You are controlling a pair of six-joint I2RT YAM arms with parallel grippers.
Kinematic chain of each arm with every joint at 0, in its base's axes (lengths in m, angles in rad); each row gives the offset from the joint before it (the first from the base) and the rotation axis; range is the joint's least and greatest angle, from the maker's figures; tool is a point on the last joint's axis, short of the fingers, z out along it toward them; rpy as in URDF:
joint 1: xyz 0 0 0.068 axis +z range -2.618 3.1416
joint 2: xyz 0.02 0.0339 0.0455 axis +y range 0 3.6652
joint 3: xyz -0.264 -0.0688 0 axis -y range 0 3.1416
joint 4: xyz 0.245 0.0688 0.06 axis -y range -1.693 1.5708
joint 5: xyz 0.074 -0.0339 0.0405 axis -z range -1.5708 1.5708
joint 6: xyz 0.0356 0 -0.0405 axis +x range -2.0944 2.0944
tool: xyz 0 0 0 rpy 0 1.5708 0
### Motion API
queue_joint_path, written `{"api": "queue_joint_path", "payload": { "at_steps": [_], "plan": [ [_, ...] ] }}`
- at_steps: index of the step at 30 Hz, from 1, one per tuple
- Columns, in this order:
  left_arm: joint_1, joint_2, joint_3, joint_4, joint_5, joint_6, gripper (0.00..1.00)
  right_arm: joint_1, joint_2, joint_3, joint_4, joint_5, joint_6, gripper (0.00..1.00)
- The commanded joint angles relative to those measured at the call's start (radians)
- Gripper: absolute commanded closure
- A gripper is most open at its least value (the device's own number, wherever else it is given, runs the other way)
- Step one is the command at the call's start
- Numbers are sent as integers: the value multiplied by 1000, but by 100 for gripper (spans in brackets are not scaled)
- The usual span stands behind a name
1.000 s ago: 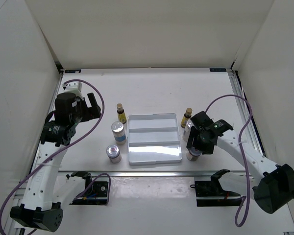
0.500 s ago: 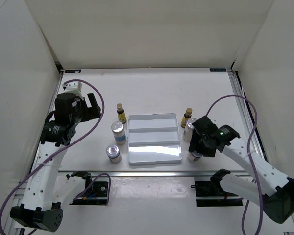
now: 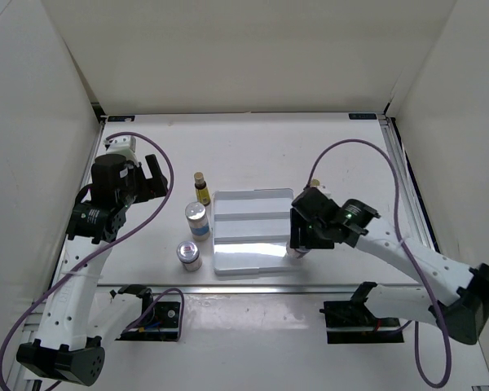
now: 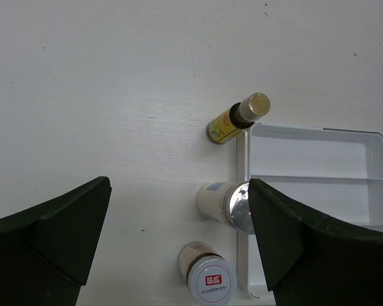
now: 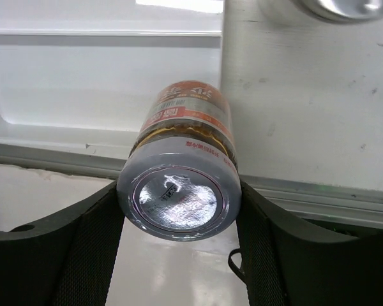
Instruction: Organize the condiment bottles
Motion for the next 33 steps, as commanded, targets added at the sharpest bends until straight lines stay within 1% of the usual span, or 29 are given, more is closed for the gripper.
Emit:
{"api": "queue_joint_path", "payload": {
  "at_steps": [1, 5, 11, 14, 15, 16, 17, 18, 20, 21, 22, 23, 24, 26, 27, 28, 29, 30, 31, 33],
  "plan": [
    [-1, -8, -2, 0, 0, -5, 1, 25, 64, 64, 120, 35, -7, 77],
    [-1, -8, -2, 0, 0, -5, 1, 34, 144, 52, 174, 13, -16, 77],
    [-1, 2, -2, 0, 0, -5, 1, 34, 196, -5, 243, -19, -16, 77],
    [-1, 2, -2, 0, 10, -5, 1, 34, 237, -14, 243, -28, -7, 71],
    [-1, 2, -2, 0, 10, -5, 1, 34, 238, -14, 243, -28, -7, 66],
    [-1, 11, -2, 0, 10, -5, 1, 34, 250, -14, 243, -28, -7, 66],
    [-1, 11, -2, 0, 1, -5, 1, 34, 259, -24, 243, -28, -7, 62],
    [-1, 11, -2, 0, 0, -5, 1, 34, 259, -24, 243, -37, -7, 62],
    [-1, 11, -2, 0, -9, -5, 1, 34, 268, -24, 243, -37, -7, 58],
    [-1, 11, -11, 0, -18, -14, 1, 34, 279, -24, 243, -37, -7, 53],
    [-1, 11, -11, 0, -27, -14, 1, 34, 279, -24, 243, -37, -7, 52],
    [-1, 11, -11, 0, -27, -26, 1, 34, 288, -24, 243, -37, -7, 47],
    [-1, 11, -20, 0, -36, -36, 1, 34, 288, -15, 232, -37, -7, 36],
    [-1, 11, -34, 0, -36, -45, 1, 57, 297, 5, 209, -27, -7, 24],
    [-1, 11, -52, 0, -45, -54, 1, 66, 297, 15, 187, -11, -7, 11],
    [-1, 11, -52, 0, -46, -63, 1, 78, 285, 45, 167, 13, -7, 4],
    [-1, 11, -64, 10, -46, -63, 1, 110, 285, 67, 139, 48, 2, 0],
    [-1, 11, -64, 11, -36, -63, 1, 129, 261, 93, 80, 123, 2, 0],
    [-1, 21, -64, 11, -36, -63, 1, 169, 239, 148, 44, 168, 16, 0],
    [-1, 32, -86, 20, -24, -63, 1, 203, 213, 208, -24, 242, 26, 0]
  ]
}}
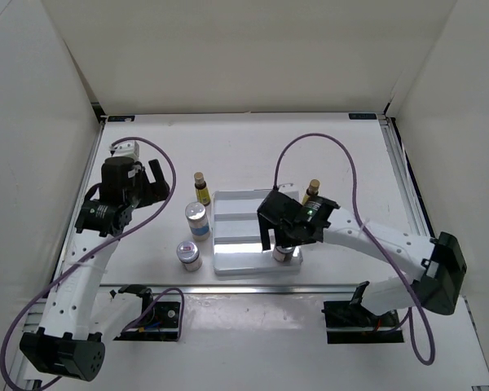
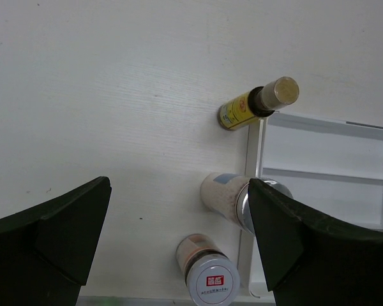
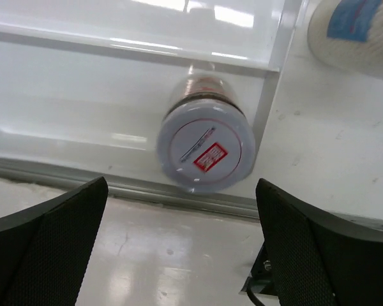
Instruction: Organize the condiment bottles
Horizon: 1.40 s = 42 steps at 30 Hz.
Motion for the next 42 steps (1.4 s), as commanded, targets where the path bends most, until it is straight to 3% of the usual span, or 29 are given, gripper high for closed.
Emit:
{"api": "queue_joint_path", "payload": {
  "at_steps": [1, 6, 11, 17, 21, 30, 36, 42],
  "plan": [
    [-11, 15, -32, 17, 2, -45, 1, 87, -87, 158, -176, 198, 28, 0],
    [-21, 24, -82, 33, 34, -90, 1, 109, -273, 227, -244, 246, 65, 0],
    [-21, -39, -91, -29, 206, -134, 4, 109, -600, 63, -166, 246, 95, 0],
    [-42, -165, -91, -122, 293, -177, 6, 109, -806, 12, -148, 194, 1, 0],
    [-42, -174, -124, -159, 387, -230, 9, 109, -799, 43, -229, 204, -8, 0],
    [-79, -174, -279, -169, 388, -385, 13, 109, -633, 213, -460, 336, 120, 0],
    [-79, -218, -277, -210, 329, -405, 14, 109, -624, 200, -531, 349, 202, 0],
    [-79, -153, -276, -210, 319, -414, 0, 109, -585, 190, -507, 318, 180, 0]
  ]
}}
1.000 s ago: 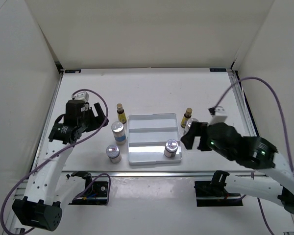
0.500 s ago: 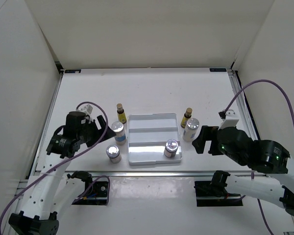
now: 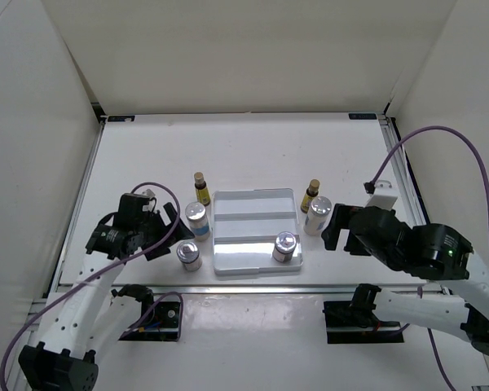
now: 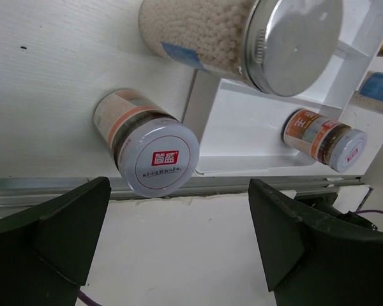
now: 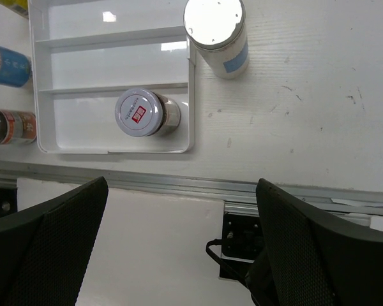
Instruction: Organize the condiment bottles
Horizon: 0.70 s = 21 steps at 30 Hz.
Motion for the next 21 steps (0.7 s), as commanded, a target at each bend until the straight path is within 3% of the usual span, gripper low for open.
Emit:
{"api": "queue_joint_path", "payload": {
  "at_steps": [1, 7, 13, 21],
  "plan": [
    [-5, 31, 20, -8, -22, -11, 0, 2, 39, 13, -67, 9, 9, 0],
    [-5, -32, 39, -17, -85, -34, 0, 2, 59, 13, -87, 9, 33, 0],
    [-20, 131, 92, -50, 1, 55, 0, 2, 37, -22, -30, -22, 3, 0],
    [-55, 39, 151, -94, -191, 44, 0, 2, 37, -40, -102, 0, 104, 0]
  ]
}}
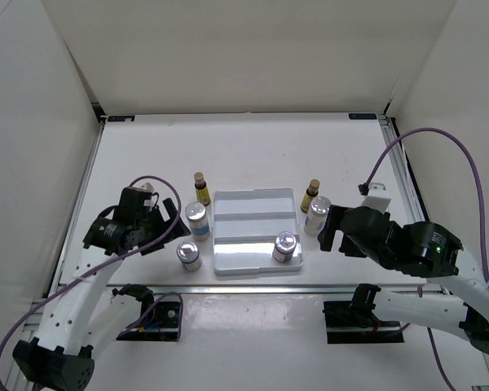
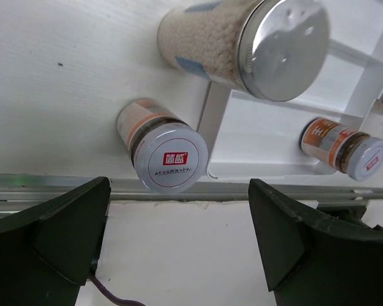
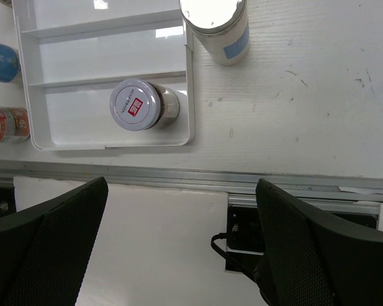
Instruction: Organize the condiment bottles
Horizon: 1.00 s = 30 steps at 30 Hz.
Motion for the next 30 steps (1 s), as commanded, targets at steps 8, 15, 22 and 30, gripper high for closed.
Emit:
{"api": "queue_joint_path", "payload": {
  "at_steps": [8, 15, 22, 30],
  "plan": [
    [-43, 132, 38, -38, -17, 15, 0, 2, 67, -15, -107, 23, 33, 0],
    [-79, 133, 38, -38, -61, -10, 0, 2, 121, -15, -127, 23, 33, 0],
    [-192, 210, 7, -38, -105, -82, 0, 2, 141, -15, -127, 45, 44, 0],
    [-254, 307, -4, -8, -160, -102, 0, 2, 118, -35, -137, 65, 81, 0]
  ]
}}
